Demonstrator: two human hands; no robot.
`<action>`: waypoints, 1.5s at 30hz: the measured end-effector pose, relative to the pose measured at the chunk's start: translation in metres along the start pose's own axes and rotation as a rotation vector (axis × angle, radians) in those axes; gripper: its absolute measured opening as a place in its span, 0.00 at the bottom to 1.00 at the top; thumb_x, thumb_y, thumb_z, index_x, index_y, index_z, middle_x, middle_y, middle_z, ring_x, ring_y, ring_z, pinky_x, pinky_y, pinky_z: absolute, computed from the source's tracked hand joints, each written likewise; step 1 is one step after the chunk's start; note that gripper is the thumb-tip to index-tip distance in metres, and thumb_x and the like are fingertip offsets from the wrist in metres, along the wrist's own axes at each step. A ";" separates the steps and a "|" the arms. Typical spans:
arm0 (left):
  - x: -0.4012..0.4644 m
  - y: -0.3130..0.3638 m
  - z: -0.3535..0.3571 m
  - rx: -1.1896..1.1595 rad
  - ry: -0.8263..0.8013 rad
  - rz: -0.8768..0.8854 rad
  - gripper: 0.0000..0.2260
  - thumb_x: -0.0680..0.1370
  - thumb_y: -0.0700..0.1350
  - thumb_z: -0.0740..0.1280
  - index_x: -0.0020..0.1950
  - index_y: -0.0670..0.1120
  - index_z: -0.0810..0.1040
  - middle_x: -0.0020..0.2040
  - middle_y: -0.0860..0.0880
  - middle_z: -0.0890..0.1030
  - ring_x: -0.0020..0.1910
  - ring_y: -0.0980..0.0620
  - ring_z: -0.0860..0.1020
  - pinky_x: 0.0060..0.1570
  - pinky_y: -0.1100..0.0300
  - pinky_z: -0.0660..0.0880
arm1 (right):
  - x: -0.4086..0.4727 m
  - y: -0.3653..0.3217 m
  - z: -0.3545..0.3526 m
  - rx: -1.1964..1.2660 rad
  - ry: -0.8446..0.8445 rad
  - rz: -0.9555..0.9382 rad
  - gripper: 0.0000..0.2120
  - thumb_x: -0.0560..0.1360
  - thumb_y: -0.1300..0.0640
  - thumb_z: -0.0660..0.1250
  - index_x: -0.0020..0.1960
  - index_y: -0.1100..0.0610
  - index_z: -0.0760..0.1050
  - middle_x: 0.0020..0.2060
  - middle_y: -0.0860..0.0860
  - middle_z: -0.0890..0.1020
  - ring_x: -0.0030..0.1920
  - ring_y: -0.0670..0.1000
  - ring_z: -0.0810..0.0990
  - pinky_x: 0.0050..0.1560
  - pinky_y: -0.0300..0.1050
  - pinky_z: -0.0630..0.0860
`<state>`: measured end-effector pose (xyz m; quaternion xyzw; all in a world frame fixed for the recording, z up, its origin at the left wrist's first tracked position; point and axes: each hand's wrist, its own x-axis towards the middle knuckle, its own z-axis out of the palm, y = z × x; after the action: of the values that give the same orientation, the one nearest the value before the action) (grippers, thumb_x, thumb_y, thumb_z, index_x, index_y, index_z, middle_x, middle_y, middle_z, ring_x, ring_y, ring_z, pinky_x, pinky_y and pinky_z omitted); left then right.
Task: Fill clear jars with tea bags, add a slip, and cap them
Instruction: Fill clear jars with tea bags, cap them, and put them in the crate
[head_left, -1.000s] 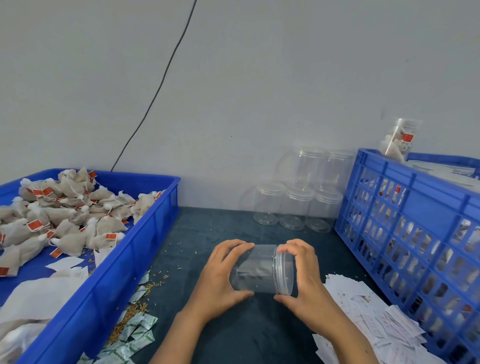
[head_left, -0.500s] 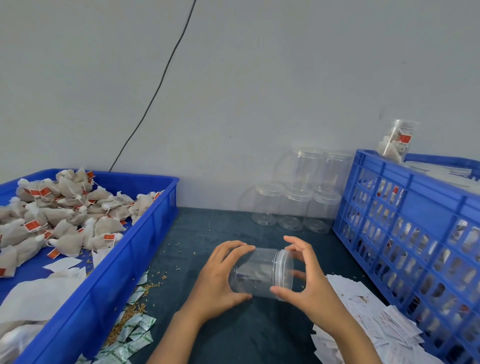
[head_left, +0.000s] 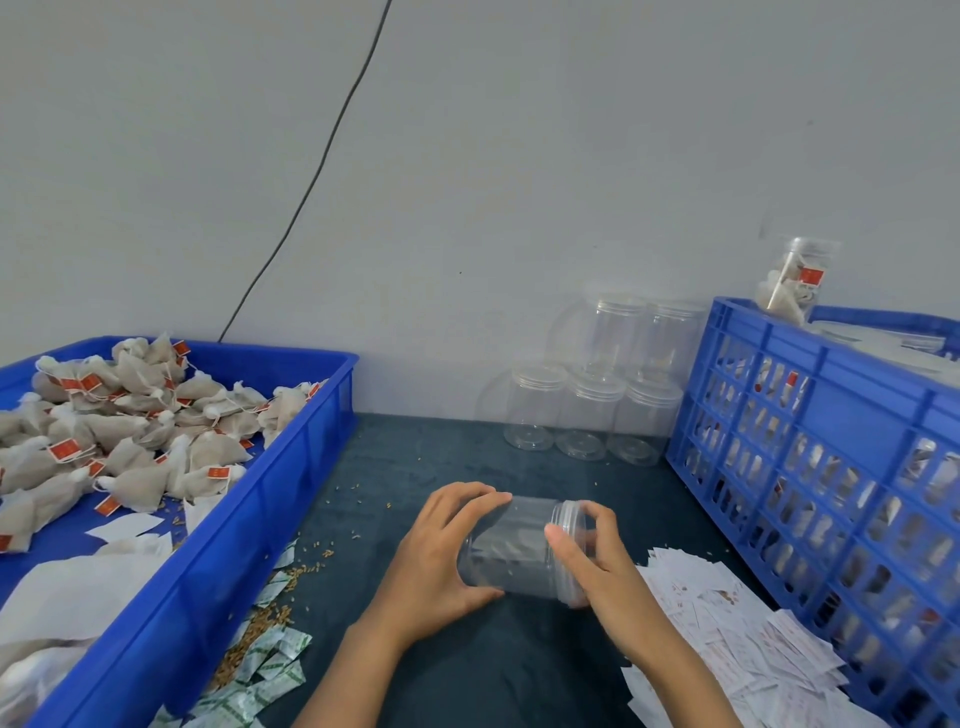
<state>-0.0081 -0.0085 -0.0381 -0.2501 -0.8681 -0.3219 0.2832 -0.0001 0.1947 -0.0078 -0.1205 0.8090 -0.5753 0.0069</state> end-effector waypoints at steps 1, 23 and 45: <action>0.000 -0.001 0.000 -0.004 0.002 -0.003 0.35 0.64 0.49 0.78 0.70 0.53 0.71 0.66 0.57 0.69 0.68 0.57 0.66 0.67 0.65 0.65 | -0.001 0.000 -0.004 -0.014 -0.029 -0.025 0.23 0.69 0.38 0.67 0.60 0.38 0.63 0.62 0.45 0.72 0.60 0.44 0.74 0.59 0.45 0.76; -0.009 -0.023 0.005 -0.577 0.017 -0.565 0.40 0.57 0.61 0.77 0.64 0.64 0.61 0.62 0.53 0.72 0.59 0.63 0.77 0.54 0.64 0.76 | 0.005 0.032 0.018 -0.189 0.115 -0.093 0.31 0.62 0.53 0.80 0.49 0.46 0.58 0.54 0.44 0.69 0.53 0.40 0.70 0.47 0.33 0.66; -0.010 -0.024 -0.038 -0.555 -0.410 -0.691 0.44 0.65 0.37 0.80 0.74 0.49 0.58 0.71 0.52 0.70 0.71 0.57 0.68 0.72 0.62 0.62 | 0.018 0.014 0.004 -0.353 -0.027 0.188 0.03 0.78 0.60 0.56 0.48 0.54 0.64 0.48 0.51 0.73 0.46 0.49 0.70 0.47 0.46 0.68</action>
<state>-0.0031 -0.0531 -0.0309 -0.0717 -0.8198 -0.5603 -0.0943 -0.0194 0.1912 -0.0195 -0.0516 0.9049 -0.4196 0.0502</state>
